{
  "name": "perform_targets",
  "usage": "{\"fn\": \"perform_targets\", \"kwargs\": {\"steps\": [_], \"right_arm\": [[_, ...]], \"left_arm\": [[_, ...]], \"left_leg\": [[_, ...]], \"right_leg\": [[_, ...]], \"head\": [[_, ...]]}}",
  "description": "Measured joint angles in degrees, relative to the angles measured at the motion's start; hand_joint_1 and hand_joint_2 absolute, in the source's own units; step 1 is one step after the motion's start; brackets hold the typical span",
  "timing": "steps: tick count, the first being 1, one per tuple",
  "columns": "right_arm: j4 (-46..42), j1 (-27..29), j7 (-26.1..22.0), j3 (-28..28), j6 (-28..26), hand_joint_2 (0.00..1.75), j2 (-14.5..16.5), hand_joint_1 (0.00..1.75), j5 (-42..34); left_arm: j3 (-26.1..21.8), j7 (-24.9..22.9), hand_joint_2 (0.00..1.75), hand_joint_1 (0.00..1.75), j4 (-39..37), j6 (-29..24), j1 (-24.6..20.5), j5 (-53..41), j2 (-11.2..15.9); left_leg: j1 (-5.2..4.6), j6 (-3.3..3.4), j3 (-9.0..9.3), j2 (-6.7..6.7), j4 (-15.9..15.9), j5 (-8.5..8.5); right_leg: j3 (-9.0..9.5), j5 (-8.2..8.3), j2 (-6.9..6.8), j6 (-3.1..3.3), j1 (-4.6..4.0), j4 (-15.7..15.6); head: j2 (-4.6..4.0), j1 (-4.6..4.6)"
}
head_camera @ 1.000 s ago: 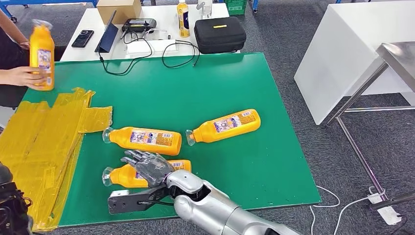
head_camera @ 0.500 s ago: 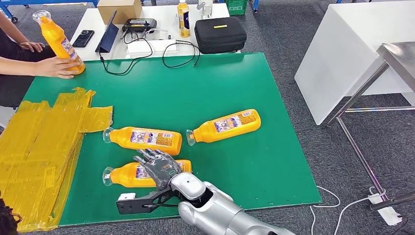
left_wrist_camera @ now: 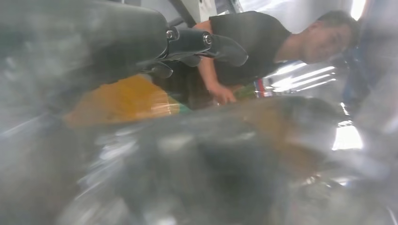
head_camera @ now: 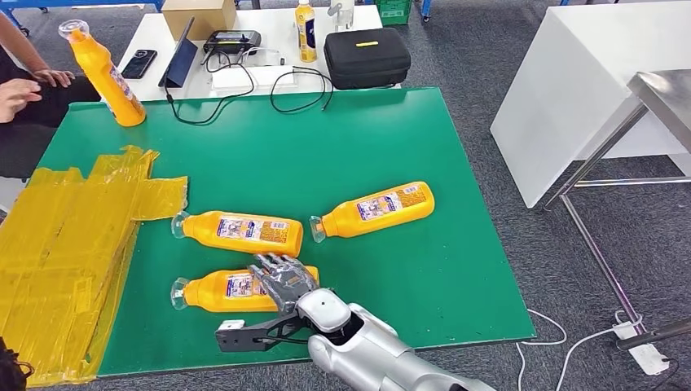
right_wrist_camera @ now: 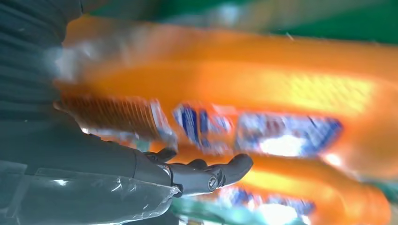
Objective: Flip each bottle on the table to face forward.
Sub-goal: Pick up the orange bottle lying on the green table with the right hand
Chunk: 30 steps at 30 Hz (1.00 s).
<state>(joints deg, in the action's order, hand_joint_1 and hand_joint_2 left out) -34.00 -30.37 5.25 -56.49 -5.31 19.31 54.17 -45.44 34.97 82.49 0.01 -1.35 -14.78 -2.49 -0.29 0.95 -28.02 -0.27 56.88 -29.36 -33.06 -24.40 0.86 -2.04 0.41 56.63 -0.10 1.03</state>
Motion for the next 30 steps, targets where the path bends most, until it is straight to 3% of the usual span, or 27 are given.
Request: {"fn": "perform_targets", "kwargs": {"steps": [11,12,15,16,30], "right_arm": [[3.01,-1.7,2.69,-0.04,5.45,1.75,0.89,0.0,2.03],[3.54,-2.01,2.84,-0.08,6.13,1.75,1.07,0.34,2.2],[4.69,-2.66,2.87,-0.19,7.93,1.75,1.38,1.65,2.39],[4.96,-2.84,2.72,-0.21,8.57,1.75,1.43,1.75,2.34],[6.04,-4.38,-1.95,0.3,10.96,1.75,1.43,1.75,-3.35]], "left_arm": [[-0.17,-0.64,0.0,0.0,-0.02,0.5,-0.03,-0.05,0.0],[-0.17,-0.77,0.0,0.0,-0.02,0.51,-0.05,-0.06,0.0],[-0.16,-1.03,0.0,0.0,-0.07,0.5,-0.2,-0.06,0.0],[-0.16,-1.07,0.0,0.0,-0.15,0.5,-0.33,-0.06,0.0],[0.13,-1.98,0.0,0.0,-2.13,1.37,-2.21,1.14,0.02]], "left_leg": [[0.0,0.0,0.08,0.01,0.0,0.0],[0.0,0.0,0.11,0.01,0.0,0.0],[-0.01,0.0,0.18,0.02,0.0,0.0],[-0.01,0.0,0.21,0.02,0.0,0.0],[-0.02,0.0,0.47,0.07,0.0,0.0]], "right_leg": [[0.04,0.0,0.0,0.0,-0.01,0.0],[0.06,0.0,0.01,0.0,-0.01,0.0],[0.13,0.0,0.01,0.0,-0.01,-0.01],[0.15,0.0,0.01,0.0,0.0,-0.01],[0.35,0.0,0.03,0.0,-0.02,-0.02]], "head": [[0.0,0.02],[0.0,0.02],[0.0,0.01],[0.0,0.01],[-0.01,0.02]]}}
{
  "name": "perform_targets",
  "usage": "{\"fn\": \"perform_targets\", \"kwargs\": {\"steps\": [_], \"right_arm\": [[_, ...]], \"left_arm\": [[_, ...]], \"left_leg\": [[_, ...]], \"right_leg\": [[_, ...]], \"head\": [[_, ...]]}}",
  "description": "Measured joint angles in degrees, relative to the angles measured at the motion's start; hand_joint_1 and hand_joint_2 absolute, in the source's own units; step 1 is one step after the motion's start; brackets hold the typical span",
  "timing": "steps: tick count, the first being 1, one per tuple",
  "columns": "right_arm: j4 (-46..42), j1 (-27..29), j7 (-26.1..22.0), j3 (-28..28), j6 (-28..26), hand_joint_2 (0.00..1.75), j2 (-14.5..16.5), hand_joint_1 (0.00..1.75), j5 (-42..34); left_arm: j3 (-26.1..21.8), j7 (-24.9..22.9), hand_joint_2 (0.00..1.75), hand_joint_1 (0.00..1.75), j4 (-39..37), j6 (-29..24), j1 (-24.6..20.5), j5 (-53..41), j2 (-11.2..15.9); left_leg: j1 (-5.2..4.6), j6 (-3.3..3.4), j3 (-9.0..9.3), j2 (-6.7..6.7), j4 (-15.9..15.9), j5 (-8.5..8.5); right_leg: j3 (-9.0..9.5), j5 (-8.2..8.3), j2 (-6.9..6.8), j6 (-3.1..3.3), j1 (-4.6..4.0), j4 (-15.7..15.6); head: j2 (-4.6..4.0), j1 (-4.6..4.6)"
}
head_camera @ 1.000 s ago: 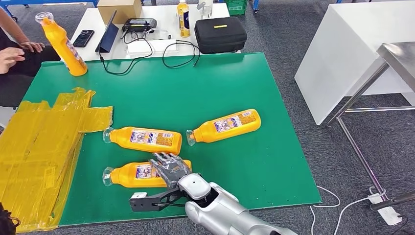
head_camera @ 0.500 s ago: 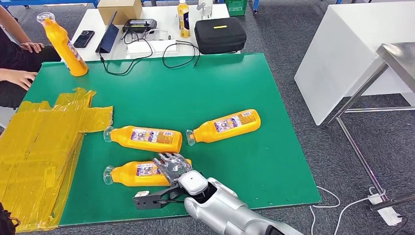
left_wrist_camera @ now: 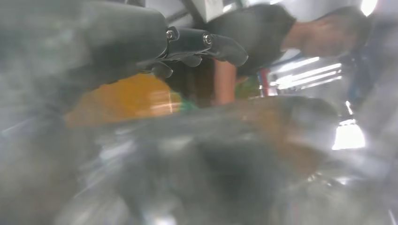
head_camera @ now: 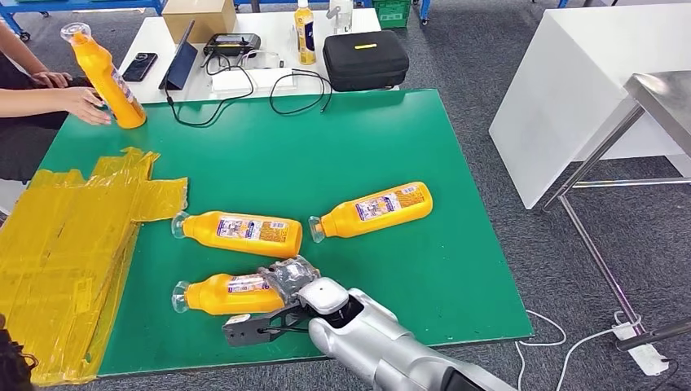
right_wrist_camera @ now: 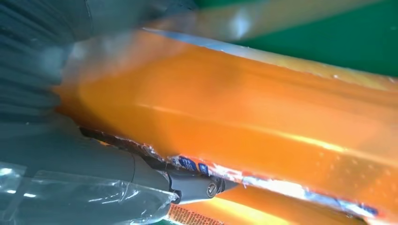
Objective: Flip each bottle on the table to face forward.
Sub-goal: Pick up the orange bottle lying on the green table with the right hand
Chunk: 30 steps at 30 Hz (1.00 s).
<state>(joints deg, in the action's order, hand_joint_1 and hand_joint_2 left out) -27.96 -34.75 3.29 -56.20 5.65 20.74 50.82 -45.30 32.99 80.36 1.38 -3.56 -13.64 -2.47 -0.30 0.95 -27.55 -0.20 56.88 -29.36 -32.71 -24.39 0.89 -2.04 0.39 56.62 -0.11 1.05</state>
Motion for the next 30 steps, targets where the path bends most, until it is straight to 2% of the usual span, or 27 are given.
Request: {"fn": "perform_targets", "kwargs": {"steps": [4,6,10,15,19,24,30], "right_arm": [[-0.1,-0.1,-1.92,1.3,-0.6,1.75,-0.2,1.75,-3.46],[-0.78,0.64,-4.4,2.76,-2.17,1.75,-0.63,1.75,-7.35],[-6.7,5.89,-10.94,7.43,-5.72,1.75,-2.92,1.75,-17.18],[-23.65,15.67,-13.94,14.38,-7.41,1.75,-7.53,1.75,-24.98],[-33.23,19.35,-13.92,18.06,-7.2,1.75,-9.72,1.75,-25.96],[-38.38,21.29,-13.92,19.77,-7.16,1.75,-11.04,1.75,-26.08],[-40.64,22.11,-13.92,20.4,-7.15,1.75,-11.74,1.75,-26.1]], "left_arm": [[0.3,-1.36,0.0,0.0,-0.67,3.19,-0.31,2.84,0.0],[0.78,-2.55,0.0,0.0,-0.69,6.31,-0.09,5.88,-0.01],[3.51,-5.19,1.75,0.0,1.06,11.55,2.17,12.23,-0.83],[9.53,-7.3,1.75,0.0,7.2,14.08,7.3,18.36,-3.96],[12.98,-7.79,1.75,0.0,11.04,14.2,9.53,19.59,-5.78],[14.64,-7.86,1.75,0.0,13.22,14.01,10.45,19.96,-6.58],[15.38,-7.88,1.75,0.0,14.09,13.94,10.71,19.98,-7.04]], "left_leg": [[0.01,0.0,0.05,0.02,0.0,0.0],[0.01,0.0,0.06,0.01,0.0,-0.01],[0.0,0.0,-0.02,-0.02,0.0,-0.01],[-0.03,0.02,-0.38,-0.08,0.01,-0.02],[-0.03,0.05,-0.41,-0.07,0.01,-0.05],[0.0,0.05,-0.41,-0.07,0.01,-0.05],[0.03,0.04,-0.39,-0.07,0.0,-0.04]], "right_leg": [[0.04,0.0,0.04,0.0,-0.01,0.0],[0.05,0.0,0.04,0.0,-0.01,0.0],[0.02,0.0,0.01,0.0,0.0,-0.01],[-0.21,0.0,-0.05,-0.01,0.04,-0.09],[-0.23,0.0,-0.05,-0.01,0.05,-0.17],[-0.24,0.0,-0.05,-0.01,0.03,-0.17],[-0.23,0.0,-0.05,0.0,0.02,-0.13]], "head": [[0.01,-0.01],[0.01,-0.01],[0.0,0.01],[0.0,0.01],[0.01,-0.01],[0.0,0.01],[0.0,0.01]]}}
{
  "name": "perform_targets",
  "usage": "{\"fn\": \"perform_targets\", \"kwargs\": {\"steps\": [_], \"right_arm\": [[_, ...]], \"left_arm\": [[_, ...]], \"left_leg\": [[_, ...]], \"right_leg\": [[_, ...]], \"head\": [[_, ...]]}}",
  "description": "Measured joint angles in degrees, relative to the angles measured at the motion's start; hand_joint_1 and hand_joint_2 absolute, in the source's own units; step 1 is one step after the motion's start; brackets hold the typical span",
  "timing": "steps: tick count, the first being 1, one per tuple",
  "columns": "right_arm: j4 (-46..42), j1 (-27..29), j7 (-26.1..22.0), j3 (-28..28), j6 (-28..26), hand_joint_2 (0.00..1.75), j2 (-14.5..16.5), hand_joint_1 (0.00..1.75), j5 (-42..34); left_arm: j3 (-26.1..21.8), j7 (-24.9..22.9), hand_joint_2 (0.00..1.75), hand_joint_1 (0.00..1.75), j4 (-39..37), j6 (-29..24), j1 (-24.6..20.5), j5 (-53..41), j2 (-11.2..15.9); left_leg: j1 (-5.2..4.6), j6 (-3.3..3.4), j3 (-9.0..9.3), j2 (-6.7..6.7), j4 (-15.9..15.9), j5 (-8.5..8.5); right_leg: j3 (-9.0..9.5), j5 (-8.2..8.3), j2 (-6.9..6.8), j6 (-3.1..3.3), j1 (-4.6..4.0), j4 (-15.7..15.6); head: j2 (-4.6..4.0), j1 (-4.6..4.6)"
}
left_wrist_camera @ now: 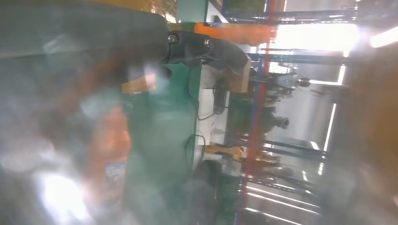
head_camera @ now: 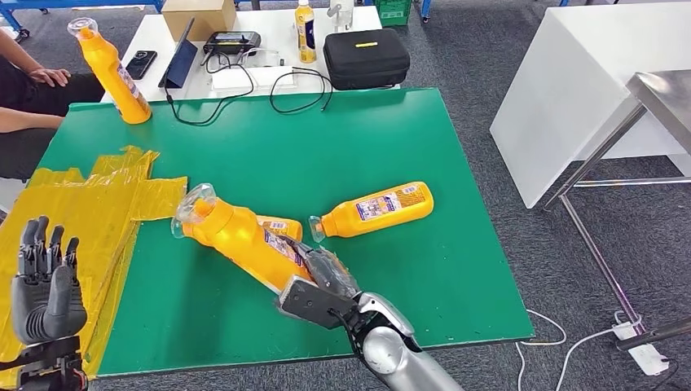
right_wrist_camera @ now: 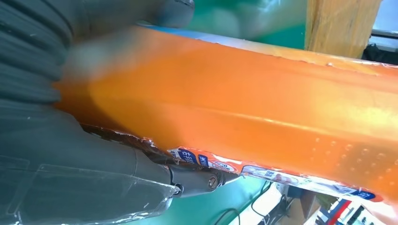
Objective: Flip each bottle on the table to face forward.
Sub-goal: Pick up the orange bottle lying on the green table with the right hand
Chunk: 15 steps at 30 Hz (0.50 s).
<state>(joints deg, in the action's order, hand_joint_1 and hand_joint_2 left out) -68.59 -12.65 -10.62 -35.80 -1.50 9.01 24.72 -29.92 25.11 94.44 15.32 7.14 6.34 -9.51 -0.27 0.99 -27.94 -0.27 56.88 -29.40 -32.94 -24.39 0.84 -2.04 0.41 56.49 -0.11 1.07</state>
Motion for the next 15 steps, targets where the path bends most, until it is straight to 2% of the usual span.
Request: {"fn": "perform_targets", "kwargs": {"steps": [6,9,12,15], "right_arm": [[-0.85,0.39,-0.23,0.44,-0.03,1.75,-0.19,1.75,-0.13],[-1.74,1.04,-1.67,1.0,0.52,1.75,-0.34,1.75,-1.16],[-2.14,1.28,-2.72,1.87,1.86,1.75,-0.41,1.75,-2.25],[-1.78,0.38,-2.87,2.5,2.31,1.75,0.26,1.75,-2.32]], "left_arm": [[0.11,-0.04,1.75,0.0,0.31,0.31,0.11,0.47,-0.32],[1.06,-0.4,1.75,0.0,0.73,2.79,0.59,3.0,-1.58],[4.5,-1.06,1.75,0.0,0.94,4.86,1.37,4.97,-4.2],[10.47,-2.25,1.75,0.0,0.52,4.44,1.68,7.94,-6.45]], "left_leg": [[-0.01,0.0,-0.01,-0.01,0.0,0.0],[-0.05,0.01,-0.01,-0.03,0.0,0.0],[-0.1,0.01,-0.05,-0.06,0.01,-0.01],[-0.16,0.02,-0.06,-0.06,0.02,-0.01]], "right_leg": [[0.0,0.0,0.0,0.0,-0.01,0.0],[0.0,0.0,-0.02,0.0,0.02,-0.02],[0.0,0.0,-0.06,-0.01,0.06,-0.05],[0.01,0.01,-0.06,-0.01,0.15,-0.07]], "head": [[0.0,-0.01],[0.0,0.01],[0.0,0.02],[0.01,0.01]]}}
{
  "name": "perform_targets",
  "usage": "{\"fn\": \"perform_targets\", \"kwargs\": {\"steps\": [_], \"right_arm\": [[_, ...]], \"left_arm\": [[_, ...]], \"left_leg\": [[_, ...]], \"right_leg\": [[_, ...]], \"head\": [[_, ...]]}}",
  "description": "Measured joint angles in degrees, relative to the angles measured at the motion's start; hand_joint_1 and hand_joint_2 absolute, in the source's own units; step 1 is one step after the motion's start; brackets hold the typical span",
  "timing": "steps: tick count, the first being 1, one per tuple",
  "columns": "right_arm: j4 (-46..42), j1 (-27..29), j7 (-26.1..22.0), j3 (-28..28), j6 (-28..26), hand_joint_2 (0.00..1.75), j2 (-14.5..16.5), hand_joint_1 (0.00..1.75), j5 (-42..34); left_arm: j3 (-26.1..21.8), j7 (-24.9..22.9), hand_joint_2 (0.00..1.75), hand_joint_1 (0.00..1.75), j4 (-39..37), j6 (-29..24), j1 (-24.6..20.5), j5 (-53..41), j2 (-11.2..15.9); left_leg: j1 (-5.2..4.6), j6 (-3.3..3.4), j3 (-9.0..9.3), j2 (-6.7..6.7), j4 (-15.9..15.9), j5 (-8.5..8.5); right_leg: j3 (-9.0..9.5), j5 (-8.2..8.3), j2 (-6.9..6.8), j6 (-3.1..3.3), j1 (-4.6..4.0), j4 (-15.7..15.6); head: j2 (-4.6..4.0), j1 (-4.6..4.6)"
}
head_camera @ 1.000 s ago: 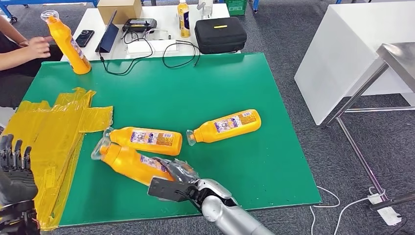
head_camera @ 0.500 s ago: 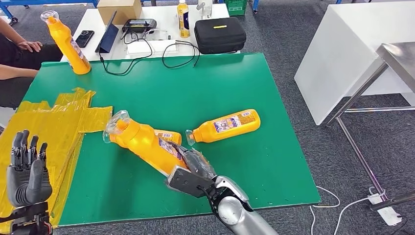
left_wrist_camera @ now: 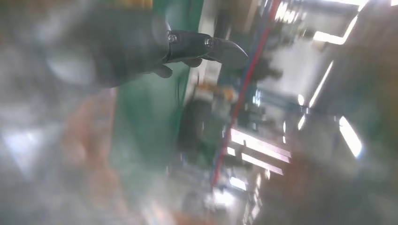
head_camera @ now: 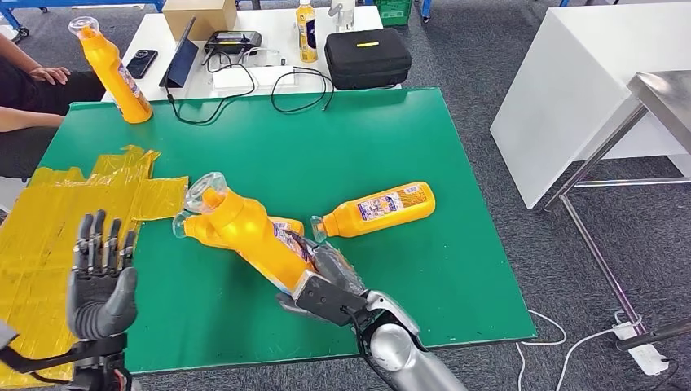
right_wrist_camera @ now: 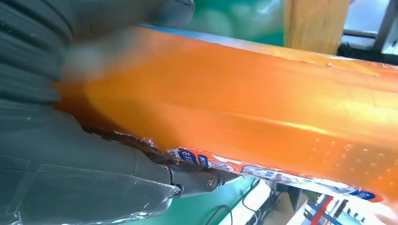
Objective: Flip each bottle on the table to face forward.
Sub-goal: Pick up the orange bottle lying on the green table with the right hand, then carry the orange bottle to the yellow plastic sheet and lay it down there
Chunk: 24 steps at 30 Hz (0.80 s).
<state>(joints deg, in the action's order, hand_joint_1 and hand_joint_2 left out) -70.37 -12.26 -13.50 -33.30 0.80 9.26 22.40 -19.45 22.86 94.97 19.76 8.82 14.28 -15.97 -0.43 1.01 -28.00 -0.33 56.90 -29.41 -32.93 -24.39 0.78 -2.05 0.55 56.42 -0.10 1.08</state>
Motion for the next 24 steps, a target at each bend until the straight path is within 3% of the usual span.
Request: {"fn": "perform_targets", "kwargs": {"steps": [5,11,24], "right_arm": [[2.64,-3.23,0.66,0.39,0.18,1.75,2.58,1.75,0.95],[7.3,-6.67,1.49,0.13,-0.95,1.75,5.82,1.75,2.26],[13.9,-9.99,1.52,0.39,-1.39,1.75,7.71,1.75,2.22]], "left_arm": [[9.04,-1.9,1.75,0.0,-2.6,-0.48,-0.12,4.9,-1.99],[15.5,-2.68,1.75,0.0,-6.22,-0.07,-0.62,7.84,-2.79],[18.59,-2.84,1.75,0.0,-8.22,-1.06,-1.04,9.88,-2.77]], "left_leg": [[0.0,0.0,0.03,0.01,0.0,0.0],[0.09,-0.01,0.03,0.0,0.0,0.01],[0.08,0.0,-0.01,0.01,0.0,0.0]], "right_leg": [[0.0,0.01,0.0,-0.01,0.04,0.02],[-0.01,0.0,0.0,0.0,-0.06,0.05],[-0.01,0.0,0.0,0.0,-0.09,0.04]], "head": [[-0.01,-0.01],[-0.01,0.0],[-0.01,-0.01]]}}
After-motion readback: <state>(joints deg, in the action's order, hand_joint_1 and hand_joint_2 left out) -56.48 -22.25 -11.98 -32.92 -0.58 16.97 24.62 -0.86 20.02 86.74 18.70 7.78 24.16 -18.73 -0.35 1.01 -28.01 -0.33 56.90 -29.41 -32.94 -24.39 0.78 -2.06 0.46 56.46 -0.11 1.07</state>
